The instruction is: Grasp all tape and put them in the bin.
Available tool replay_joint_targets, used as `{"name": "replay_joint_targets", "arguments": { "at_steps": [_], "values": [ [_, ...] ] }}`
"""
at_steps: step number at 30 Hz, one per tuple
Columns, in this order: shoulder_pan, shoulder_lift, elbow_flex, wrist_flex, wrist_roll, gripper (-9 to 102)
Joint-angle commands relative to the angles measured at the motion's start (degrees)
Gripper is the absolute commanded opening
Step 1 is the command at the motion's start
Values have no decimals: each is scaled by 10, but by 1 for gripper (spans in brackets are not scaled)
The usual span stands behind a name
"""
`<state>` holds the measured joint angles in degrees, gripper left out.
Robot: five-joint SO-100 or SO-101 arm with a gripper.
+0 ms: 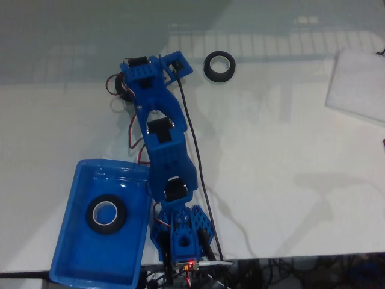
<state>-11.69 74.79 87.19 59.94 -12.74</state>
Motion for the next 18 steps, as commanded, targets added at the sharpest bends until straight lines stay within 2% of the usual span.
{"name": "replay_joint_targets", "arguments": {
  "at_steps": [1, 10, 13, 15, 17, 18],
  "values": [
    [-9, -18, -75, 18, -5, 28],
    [-17, -81, -116, 27, -9, 24],
    [-18, -93, -122, 27, -10, 20],
    [-19, -101, -128, 27, -9, 15],
    [-21, -106, -134, 27, -11, 1],
    [-21, -107, -135, 28, -6, 0]
  ]
}}
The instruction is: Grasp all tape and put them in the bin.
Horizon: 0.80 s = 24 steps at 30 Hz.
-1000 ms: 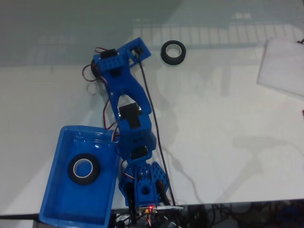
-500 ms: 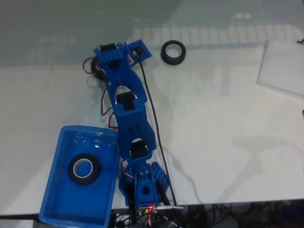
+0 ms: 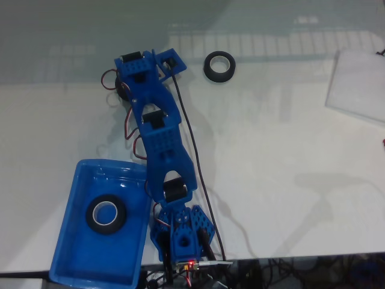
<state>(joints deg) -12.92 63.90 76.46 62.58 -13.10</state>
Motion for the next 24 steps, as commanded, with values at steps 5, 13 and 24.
{"name": "replay_joint_targets", "arguments": {
  "at_steps": [5, 13, 24],
  "values": [
    [-8, 4, -30, 3, 11, 0],
    [-12, 40, -25, 8, 4, 0],
    [-82, 345, 89, 77, -77, 0]
  ]
}}
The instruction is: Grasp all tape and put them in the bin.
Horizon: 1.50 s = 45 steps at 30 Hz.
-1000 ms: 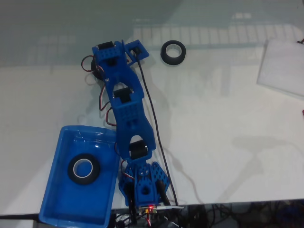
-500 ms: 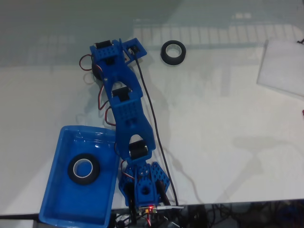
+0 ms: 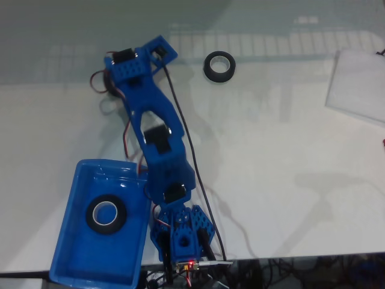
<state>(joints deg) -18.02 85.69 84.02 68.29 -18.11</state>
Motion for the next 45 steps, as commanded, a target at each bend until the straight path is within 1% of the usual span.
{"name": "replay_joint_targets", "arguments": {
  "at_steps": [1, 6, 11, 16, 19, 24, 30, 31, 32, 33, 34, 36, 45],
  "values": [
    [-47, 164, 27, 36, -39, 0],
    [-143, 327, 94, 135, -113, 0],
    [-271, 468, 180, 222, -207, 0],
    [-390, 525, 209, 288, -238, 0],
    [-431, 544, 227, 311, -265, 0],
    [-458, 548, 237, 351, -301, 0],
    [-455, 533, 242, 352, -309, 1],
    [-454, 533, 242, 352, -309, 7],
    [-454, 532, 242, 352, -308, 16],
    [-454, 531, 242, 352, -308, 22],
    [-453, 531, 242, 352, -308, 25],
    [-451, 528, 242, 348, -307, 28],
    [-444, 524, 242, 345, -307, 28]
  ]
}}
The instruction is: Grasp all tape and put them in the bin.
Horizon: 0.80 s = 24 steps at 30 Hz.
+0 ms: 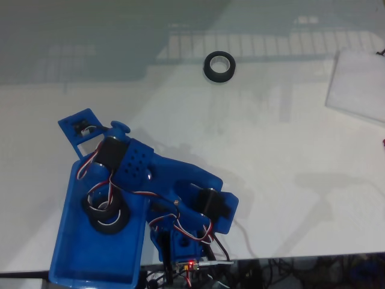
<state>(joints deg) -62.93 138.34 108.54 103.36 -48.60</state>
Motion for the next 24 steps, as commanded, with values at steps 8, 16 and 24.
{"name": "replay_joint_targets", "arguments": {
  "at_steps": [8, 16, 24],
  "values": [
    [81, -20, -4, -103, 62, 28],
    [345, -116, -5, -375, 311, 28],
    [632, -279, -46, -530, 463, 30]
  ]
}}
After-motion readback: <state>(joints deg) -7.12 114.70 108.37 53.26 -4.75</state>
